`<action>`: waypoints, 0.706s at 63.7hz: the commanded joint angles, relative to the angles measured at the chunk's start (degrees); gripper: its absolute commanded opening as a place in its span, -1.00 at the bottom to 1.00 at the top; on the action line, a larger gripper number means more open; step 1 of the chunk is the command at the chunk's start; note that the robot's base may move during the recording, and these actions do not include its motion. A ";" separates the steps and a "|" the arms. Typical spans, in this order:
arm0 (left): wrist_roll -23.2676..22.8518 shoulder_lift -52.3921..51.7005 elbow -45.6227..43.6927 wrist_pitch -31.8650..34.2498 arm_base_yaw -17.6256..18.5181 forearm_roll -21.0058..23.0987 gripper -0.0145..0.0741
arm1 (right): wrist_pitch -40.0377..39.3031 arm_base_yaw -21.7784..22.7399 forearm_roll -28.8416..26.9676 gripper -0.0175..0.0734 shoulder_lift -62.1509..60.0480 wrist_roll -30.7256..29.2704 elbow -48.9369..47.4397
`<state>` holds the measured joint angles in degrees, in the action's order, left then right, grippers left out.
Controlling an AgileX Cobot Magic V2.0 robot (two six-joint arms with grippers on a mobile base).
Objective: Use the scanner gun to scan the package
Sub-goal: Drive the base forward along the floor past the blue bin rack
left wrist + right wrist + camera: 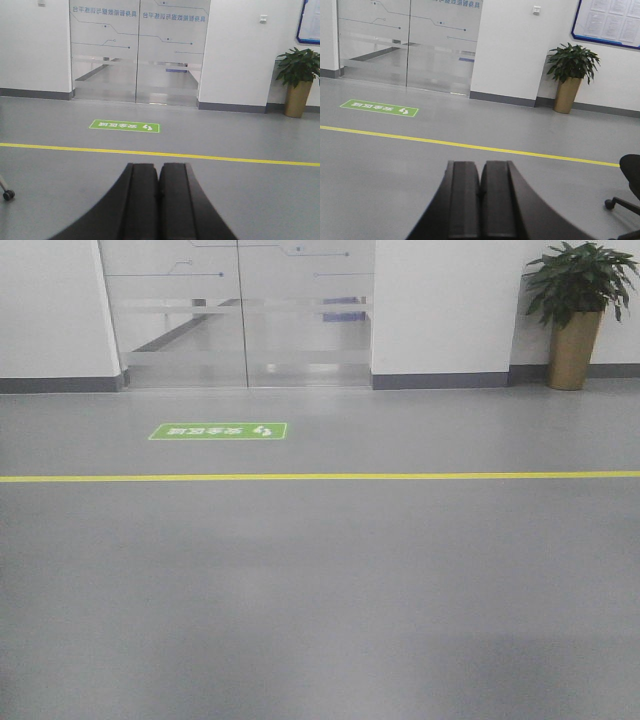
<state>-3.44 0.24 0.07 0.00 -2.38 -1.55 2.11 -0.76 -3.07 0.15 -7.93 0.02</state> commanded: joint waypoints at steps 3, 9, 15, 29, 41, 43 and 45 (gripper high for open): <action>0.09 -0.24 -0.07 1.07 -0.28 0.22 -0.92 | -1.26 0.08 0.35 -0.98 -0.15 0.02 -0.02; 0.09 -0.24 -0.07 1.07 -0.28 0.22 -0.92 | -1.26 0.08 0.35 -0.98 -0.15 0.02 -0.02; 0.09 -0.24 -0.07 1.07 -0.28 0.22 -0.92 | -1.26 0.08 0.35 -0.98 -0.15 0.02 -0.02; 0.09 -0.24 -0.07 1.07 -0.28 0.22 -0.92 | -1.26 0.08 0.35 -0.98 -0.15 0.02 -0.02; 0.09 -0.24 -0.07 1.07 -0.28 0.22 -0.92 | -1.26 0.08 0.35 -0.98 -0.15 0.02 -0.02; 0.09 -0.24 -0.07 1.07 -0.28 0.22 -0.92 | -1.26 0.08 0.35 -0.98 -0.15 0.02 -0.02; 0.09 -0.24 -0.07 1.07 -0.28 0.22 -0.92 | -1.26 0.08 0.35 -0.98 -0.15 0.02 -0.02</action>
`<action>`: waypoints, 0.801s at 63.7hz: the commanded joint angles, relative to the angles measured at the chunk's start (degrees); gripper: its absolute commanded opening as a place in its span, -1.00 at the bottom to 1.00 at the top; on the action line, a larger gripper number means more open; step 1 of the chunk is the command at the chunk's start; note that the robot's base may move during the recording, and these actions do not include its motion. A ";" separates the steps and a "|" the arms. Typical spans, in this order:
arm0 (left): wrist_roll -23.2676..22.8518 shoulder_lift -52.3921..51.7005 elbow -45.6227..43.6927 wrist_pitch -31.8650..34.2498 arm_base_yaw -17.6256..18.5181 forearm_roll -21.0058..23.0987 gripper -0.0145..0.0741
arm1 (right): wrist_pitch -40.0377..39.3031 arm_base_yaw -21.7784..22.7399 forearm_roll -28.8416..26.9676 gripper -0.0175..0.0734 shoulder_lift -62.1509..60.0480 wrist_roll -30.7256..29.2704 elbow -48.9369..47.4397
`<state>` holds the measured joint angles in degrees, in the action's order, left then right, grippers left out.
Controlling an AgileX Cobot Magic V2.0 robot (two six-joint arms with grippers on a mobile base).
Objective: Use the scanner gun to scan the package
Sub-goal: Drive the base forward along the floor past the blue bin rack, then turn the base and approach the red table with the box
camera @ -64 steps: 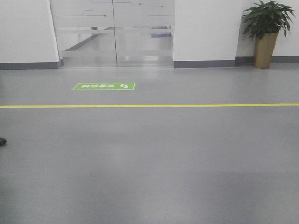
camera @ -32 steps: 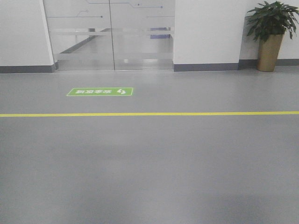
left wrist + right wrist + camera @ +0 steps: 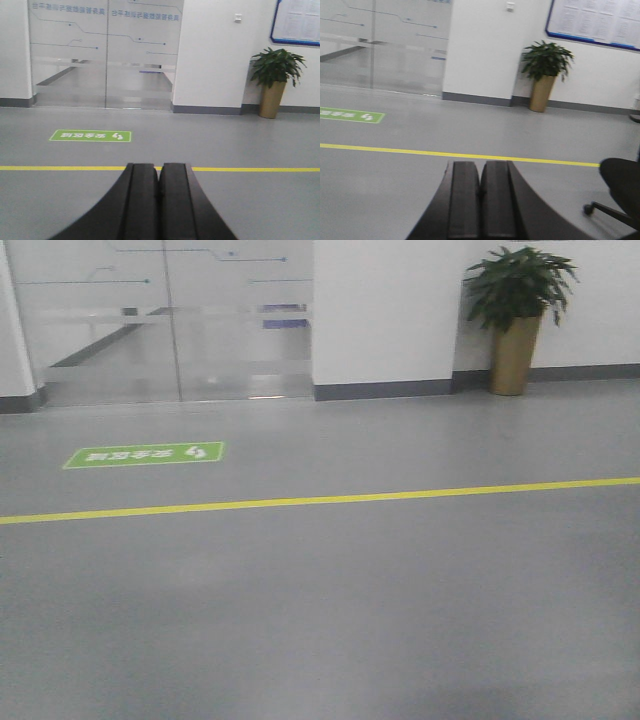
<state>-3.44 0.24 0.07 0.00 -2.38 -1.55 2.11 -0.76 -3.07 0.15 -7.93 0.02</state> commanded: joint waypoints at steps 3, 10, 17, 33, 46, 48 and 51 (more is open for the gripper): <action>0.09 -0.24 -0.07 1.07 -0.28 0.22 -0.92 | -1.26 0.08 0.35 -0.98 -0.15 0.02 -0.02; 0.09 -0.24 -0.07 1.07 -0.28 0.22 -0.92 | -1.26 0.08 0.35 -0.98 -0.15 0.02 -0.02; 0.09 -0.24 -0.07 1.07 -0.28 0.22 -0.92 | -1.26 0.08 0.35 -0.98 -0.15 0.02 -0.02; 0.09 -0.24 -0.07 1.07 -0.28 0.22 -0.92 | -1.26 0.08 0.35 -0.98 -0.15 0.02 -0.02; 0.09 -0.24 -0.07 1.07 -0.28 0.22 -0.92 | -1.26 0.08 0.35 -0.98 -0.15 0.02 -0.02; 0.09 -0.24 -0.07 1.07 -0.28 0.22 -0.92 | -1.26 0.08 0.35 -0.98 -0.15 0.02 -0.02; 0.09 -0.24 -0.07 1.07 -0.28 0.22 -0.92 | -1.26 0.08 0.35 -0.98 -0.15 0.02 -0.02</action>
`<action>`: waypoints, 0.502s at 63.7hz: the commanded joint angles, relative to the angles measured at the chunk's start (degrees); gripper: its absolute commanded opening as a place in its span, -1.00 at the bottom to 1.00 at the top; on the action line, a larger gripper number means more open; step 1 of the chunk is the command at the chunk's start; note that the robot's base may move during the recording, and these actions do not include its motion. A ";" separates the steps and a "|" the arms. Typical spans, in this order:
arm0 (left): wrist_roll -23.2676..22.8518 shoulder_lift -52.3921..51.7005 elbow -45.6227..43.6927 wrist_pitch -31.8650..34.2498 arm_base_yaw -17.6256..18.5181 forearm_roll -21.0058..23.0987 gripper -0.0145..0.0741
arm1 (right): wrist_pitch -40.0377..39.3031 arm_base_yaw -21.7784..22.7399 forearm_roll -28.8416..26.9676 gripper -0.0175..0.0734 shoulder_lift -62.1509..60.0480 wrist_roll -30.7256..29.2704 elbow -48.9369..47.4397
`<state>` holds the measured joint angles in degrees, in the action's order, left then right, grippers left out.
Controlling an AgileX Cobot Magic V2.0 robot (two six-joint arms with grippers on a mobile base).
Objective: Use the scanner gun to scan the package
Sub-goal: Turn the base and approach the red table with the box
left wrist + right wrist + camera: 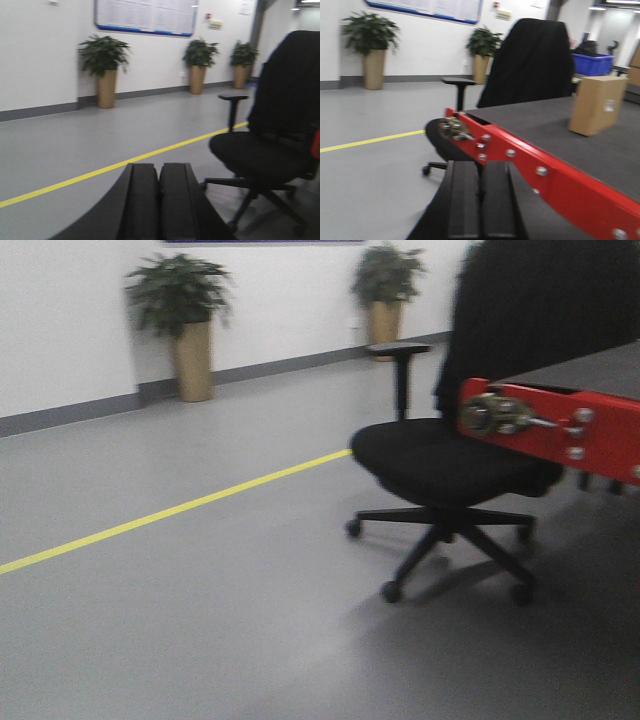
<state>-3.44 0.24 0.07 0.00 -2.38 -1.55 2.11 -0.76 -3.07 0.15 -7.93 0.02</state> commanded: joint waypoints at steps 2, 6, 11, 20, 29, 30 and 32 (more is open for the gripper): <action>0.09 -0.24 -0.07 1.07 -0.28 0.22 -0.92 | -1.26 0.08 0.35 -0.98 -0.15 0.02 -0.02; 0.09 -0.24 -0.07 1.07 -0.28 0.22 -0.92 | -1.26 0.08 0.35 -0.98 -0.15 0.02 -0.02; 0.09 -0.24 -0.07 1.07 -0.28 0.22 -0.92 | -1.26 0.08 0.35 -0.98 -0.15 0.02 -0.02; 0.09 -0.24 -0.07 1.07 -0.28 0.22 -0.92 | -1.26 0.08 0.35 -0.98 -0.15 0.02 -0.02; 0.09 -0.24 -0.07 1.07 -0.28 0.22 -0.92 | -1.26 0.08 0.35 -0.98 -0.15 0.02 -0.02; 0.09 -0.24 -0.07 1.07 -0.28 0.22 -0.92 | -1.26 0.08 0.35 -0.98 -0.15 0.02 -0.02; 0.09 -0.24 -0.07 1.07 -0.28 0.22 -0.92 | -1.26 0.08 0.35 -0.98 -0.15 0.02 -0.02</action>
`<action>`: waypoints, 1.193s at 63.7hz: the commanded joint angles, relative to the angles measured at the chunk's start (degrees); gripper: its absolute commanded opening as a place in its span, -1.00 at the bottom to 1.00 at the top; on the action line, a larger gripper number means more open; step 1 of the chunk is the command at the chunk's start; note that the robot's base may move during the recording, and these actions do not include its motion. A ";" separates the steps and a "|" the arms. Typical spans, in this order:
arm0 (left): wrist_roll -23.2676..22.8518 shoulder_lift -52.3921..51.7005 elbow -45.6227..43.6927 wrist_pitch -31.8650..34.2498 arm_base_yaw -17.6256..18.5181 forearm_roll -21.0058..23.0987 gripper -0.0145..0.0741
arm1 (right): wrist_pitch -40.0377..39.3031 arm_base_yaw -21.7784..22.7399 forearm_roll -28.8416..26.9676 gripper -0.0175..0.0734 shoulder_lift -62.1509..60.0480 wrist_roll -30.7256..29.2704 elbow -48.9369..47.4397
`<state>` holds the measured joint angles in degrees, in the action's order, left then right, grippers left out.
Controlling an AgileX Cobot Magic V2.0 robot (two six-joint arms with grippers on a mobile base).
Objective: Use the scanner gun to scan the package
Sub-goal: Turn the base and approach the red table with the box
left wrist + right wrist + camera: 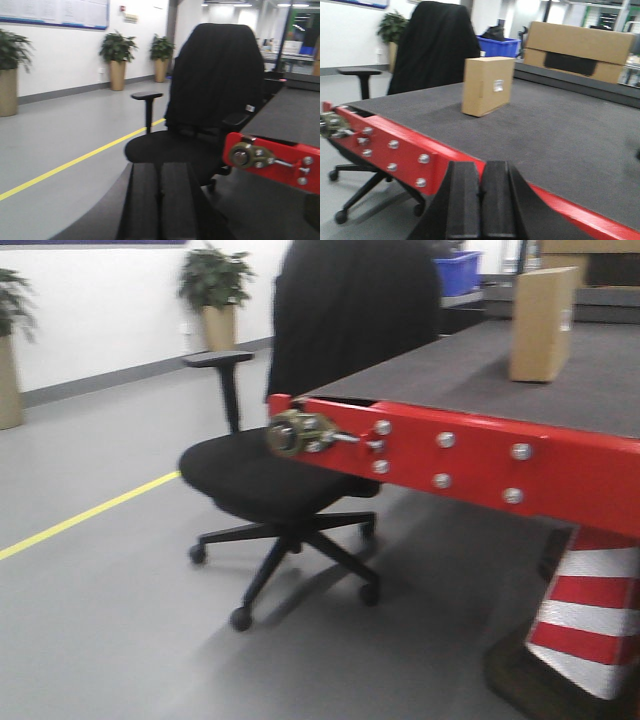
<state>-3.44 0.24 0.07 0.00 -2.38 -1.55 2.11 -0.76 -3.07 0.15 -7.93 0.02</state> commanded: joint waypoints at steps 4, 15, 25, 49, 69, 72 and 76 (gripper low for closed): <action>0.09 -0.24 -0.07 1.07 -0.28 0.22 -0.92 | -1.26 0.08 0.35 -0.98 -0.15 0.02 -0.02; 0.09 -0.24 -0.07 1.07 -0.28 0.22 -0.92 | -1.26 0.08 0.35 -0.98 -0.15 0.02 -0.02; 0.09 -0.24 -0.07 1.07 -0.28 0.22 -0.92 | -1.26 0.08 0.35 -0.98 -0.15 0.02 -0.02; 0.09 -0.24 -0.07 1.07 -0.28 0.22 -0.92 | -1.26 0.08 0.35 -0.98 -0.15 0.02 -0.02; 0.09 -0.24 -0.07 1.07 -0.28 0.22 -0.92 | -1.26 0.08 0.35 -0.98 -0.15 0.02 -0.02; 0.09 -0.24 -0.07 1.07 -0.28 0.22 -0.92 | -1.26 0.08 0.35 -0.98 -0.15 0.02 -0.02; 0.09 -0.24 -0.07 1.07 -0.28 0.22 -0.92 | -1.26 0.08 0.35 -0.98 -0.15 0.02 -0.02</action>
<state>-3.44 0.24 0.07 0.00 -2.38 -1.55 2.11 -0.76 -3.07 0.15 -7.93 0.02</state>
